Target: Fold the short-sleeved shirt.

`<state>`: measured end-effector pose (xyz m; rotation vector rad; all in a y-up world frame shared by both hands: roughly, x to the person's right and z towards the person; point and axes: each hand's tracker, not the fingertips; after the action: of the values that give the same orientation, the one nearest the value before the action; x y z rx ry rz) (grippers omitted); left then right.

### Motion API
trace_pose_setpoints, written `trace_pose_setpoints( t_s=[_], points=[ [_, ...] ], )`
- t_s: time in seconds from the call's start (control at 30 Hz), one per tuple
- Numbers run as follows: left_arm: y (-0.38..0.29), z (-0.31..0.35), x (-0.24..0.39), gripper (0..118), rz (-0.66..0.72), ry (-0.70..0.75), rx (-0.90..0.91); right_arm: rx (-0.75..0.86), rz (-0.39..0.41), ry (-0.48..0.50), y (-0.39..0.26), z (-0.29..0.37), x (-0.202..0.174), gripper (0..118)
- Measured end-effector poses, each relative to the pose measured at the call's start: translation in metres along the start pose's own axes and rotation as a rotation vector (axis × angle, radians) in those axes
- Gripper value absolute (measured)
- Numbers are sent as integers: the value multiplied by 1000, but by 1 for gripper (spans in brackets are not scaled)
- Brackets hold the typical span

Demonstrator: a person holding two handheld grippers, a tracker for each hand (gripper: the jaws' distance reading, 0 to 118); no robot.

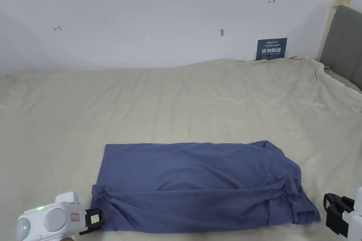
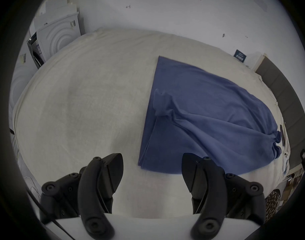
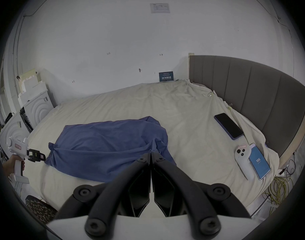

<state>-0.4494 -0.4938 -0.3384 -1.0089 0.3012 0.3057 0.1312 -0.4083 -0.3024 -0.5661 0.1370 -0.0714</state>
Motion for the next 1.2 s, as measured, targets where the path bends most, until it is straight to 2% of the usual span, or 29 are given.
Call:
trace_pose_setpoints(
  t_s=[0.07,0.13,0.17,0.3,0.4,0.47,0.6,0.63,0.77,0.8,0.83,0.87,0.9,0.93,1.07,1.2],
  points=[
    [1,-9,3,69,-3,-2,-19,-14,-4,-10,-3,-8,2,0],
    [-3,-18,7,30,-7,-6,-44,-31,-13,-22,-4,-15,4,0],
    [-6,-23,11,17,-26,18,-74,-41,-22,-26,-5,-19,5,0],
    [-14,-21,21,4,-145,27,-26,-92,-38,-45,-5,-37,10,0],
    [-12,-14,22,0,-175,20,-21,-158,-37,-51,-6,-61,17,1],
    [-12,-4,21,0,-188,6,7,-243,-45,-52,-10,-84,28,7],
    [-8,21,18,0,-185,-26,76,-321,-43,-38,-12,-119,30,84],
    [-7,25,17,0,-182,-32,82,-326,-34,-38,-13,-127,30,86],
    [-2,31,15,0,-181,-46,104,-396,12,-66,-16,-154,20,84],
    [-2,31,16,0,-182,-47,104,-413,9,-68,-18,-161,20,77],
    [-1,30,16,0,-184,-46,98,-431,3,-67,-20,-165,20,64],
    [-2,29,16,0,-188,-43,95,-453,-4,-58,-25,-172,24,45],
    [-3,27,16,0,-188,-41,91,-457,-25,-38,-28,-173,25,16],
    [-4,26,15,0,-187,-39,87,-456,-49,-24,-30,-171,24,6],
    [-8,22,7,0,-135,-49,77,-412,-24,-10,-27,-143,12,6],
    [-17,28,-3,0,-91,-64,79,-334,-64,23,-18,-102,16,6]
  ],
)
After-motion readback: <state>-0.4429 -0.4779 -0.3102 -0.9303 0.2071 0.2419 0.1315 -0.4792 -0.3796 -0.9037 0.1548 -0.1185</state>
